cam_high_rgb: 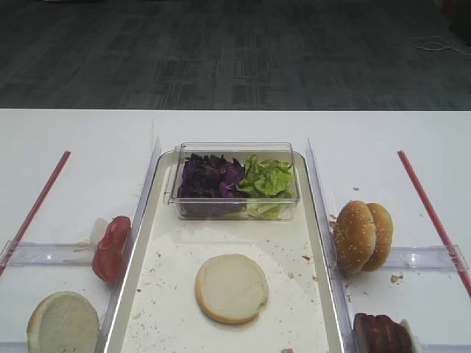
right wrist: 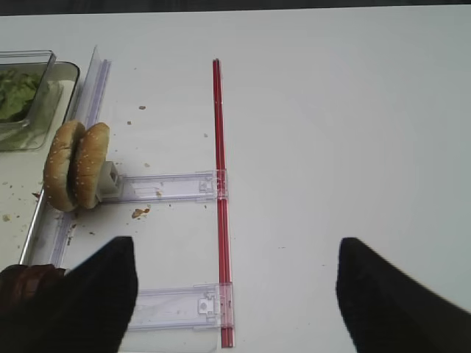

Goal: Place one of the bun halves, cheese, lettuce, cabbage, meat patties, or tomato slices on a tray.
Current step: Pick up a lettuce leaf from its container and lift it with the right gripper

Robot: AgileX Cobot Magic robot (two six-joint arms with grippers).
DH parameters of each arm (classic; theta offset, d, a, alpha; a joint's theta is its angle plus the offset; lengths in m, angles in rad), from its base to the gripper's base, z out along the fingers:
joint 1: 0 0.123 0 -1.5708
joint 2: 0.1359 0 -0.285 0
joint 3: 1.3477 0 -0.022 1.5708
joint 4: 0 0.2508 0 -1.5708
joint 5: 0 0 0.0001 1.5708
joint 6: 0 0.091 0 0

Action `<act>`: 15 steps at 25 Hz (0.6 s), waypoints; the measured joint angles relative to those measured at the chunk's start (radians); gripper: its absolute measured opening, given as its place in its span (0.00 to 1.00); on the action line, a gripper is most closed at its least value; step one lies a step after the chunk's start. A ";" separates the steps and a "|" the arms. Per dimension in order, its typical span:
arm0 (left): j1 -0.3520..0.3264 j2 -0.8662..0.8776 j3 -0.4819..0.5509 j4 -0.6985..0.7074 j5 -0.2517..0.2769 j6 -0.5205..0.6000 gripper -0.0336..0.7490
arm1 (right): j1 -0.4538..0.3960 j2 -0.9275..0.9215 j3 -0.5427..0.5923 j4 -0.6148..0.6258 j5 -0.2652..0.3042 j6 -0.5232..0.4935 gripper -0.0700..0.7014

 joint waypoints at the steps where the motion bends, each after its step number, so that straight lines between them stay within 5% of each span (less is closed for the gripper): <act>1: 0.000 0.000 0.000 0.000 0.000 0.000 0.83 | 0.000 0.000 0.000 0.000 0.000 0.000 0.85; 15: 0.000 0.000 0.000 0.000 -0.002 0.000 0.83 | 0.000 0.000 0.000 0.000 0.000 0.000 0.85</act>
